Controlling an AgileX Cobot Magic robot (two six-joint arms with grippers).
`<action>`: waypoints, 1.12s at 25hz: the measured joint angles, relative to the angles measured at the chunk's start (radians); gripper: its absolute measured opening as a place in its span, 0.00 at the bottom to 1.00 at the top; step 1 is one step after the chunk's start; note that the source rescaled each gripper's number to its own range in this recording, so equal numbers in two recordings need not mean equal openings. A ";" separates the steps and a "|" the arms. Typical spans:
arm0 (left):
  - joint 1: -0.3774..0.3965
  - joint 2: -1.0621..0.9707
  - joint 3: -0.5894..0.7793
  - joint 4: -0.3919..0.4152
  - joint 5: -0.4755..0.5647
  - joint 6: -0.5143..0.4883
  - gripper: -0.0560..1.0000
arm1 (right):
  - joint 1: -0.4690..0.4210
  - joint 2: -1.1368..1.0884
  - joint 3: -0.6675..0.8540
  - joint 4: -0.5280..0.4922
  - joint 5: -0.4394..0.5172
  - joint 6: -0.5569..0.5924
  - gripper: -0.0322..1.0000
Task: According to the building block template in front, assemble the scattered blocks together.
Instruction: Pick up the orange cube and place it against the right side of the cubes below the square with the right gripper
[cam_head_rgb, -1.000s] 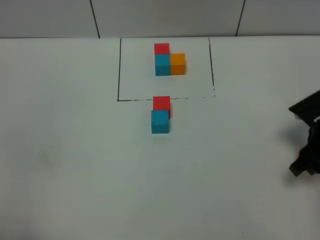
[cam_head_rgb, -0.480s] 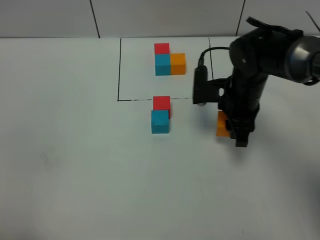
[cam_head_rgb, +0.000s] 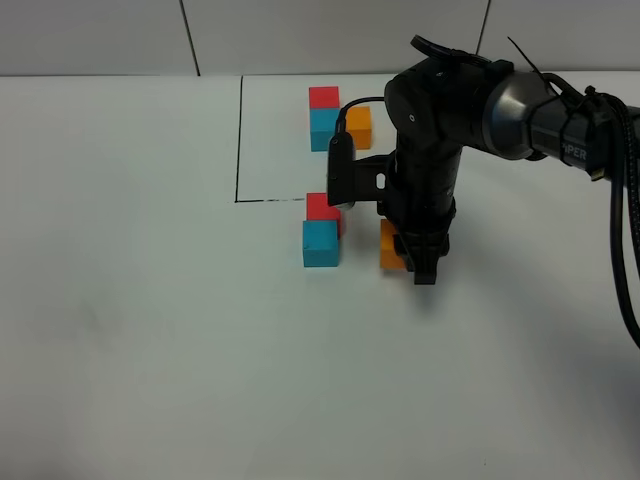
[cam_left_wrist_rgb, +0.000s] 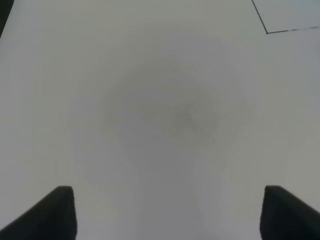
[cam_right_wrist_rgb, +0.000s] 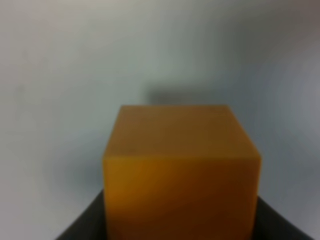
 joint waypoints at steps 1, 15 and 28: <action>0.000 0.000 0.000 0.000 0.000 0.000 0.73 | 0.003 0.003 -0.003 0.000 -0.005 0.000 0.22; 0.000 0.000 0.000 0.000 0.000 0.000 0.73 | 0.015 0.099 -0.063 0.003 -0.063 -0.002 0.22; 0.000 0.000 0.000 0.000 0.000 0.000 0.73 | 0.015 0.122 -0.068 0.006 -0.099 -0.002 0.22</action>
